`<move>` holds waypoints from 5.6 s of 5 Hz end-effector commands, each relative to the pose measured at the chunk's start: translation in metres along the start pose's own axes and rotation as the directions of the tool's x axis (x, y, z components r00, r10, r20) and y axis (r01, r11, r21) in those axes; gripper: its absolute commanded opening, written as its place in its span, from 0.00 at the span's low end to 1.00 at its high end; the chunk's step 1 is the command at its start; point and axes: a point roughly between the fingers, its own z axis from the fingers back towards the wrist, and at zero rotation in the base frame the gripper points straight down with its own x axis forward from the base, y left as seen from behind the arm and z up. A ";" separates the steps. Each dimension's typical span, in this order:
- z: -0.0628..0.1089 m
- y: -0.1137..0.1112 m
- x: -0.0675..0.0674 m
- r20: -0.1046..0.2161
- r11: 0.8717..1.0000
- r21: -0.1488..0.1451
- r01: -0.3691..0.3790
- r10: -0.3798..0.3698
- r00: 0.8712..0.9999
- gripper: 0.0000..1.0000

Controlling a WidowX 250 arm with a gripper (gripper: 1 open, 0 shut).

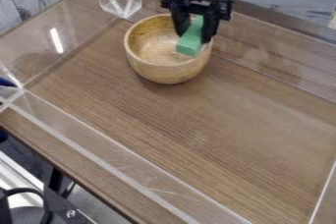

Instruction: Put the green block in the brown bowl

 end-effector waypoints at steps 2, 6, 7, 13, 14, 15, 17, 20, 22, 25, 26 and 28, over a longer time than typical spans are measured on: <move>0.021 0.004 0.017 0.087 1.000 -0.010 -0.010 0.011 0.996 0.00; 0.009 0.011 0.028 0.092 0.999 -0.023 -0.029 0.031 0.995 0.00; 0.005 0.013 0.029 0.088 0.999 -0.023 -0.035 0.036 0.995 0.00; -0.012 0.021 0.033 0.059 0.999 -0.007 -0.049 0.049 0.997 0.00; -0.014 0.022 0.032 0.054 0.999 -0.006 -0.051 0.051 0.997 0.00; -0.016 0.023 0.031 0.048 0.999 -0.005 -0.053 0.053 0.997 0.00; -0.021 0.025 0.029 0.037 0.998 -0.002 -0.056 0.056 0.998 0.00; -0.030 0.029 0.027 0.017 0.998 0.006 -0.060 0.060 0.998 0.00; -0.038 0.031 0.026 0.002 0.998 0.013 -0.063 0.063 0.998 0.00; -0.048 0.035 0.025 -0.020 0.997 0.025 -0.066 0.067 0.998 0.00; -0.051 0.036 0.025 -0.027 0.997 0.027 -0.067 0.068 0.997 0.00; -0.053 0.038 0.024 -0.036 0.997 0.028 -0.069 0.070 0.997 0.00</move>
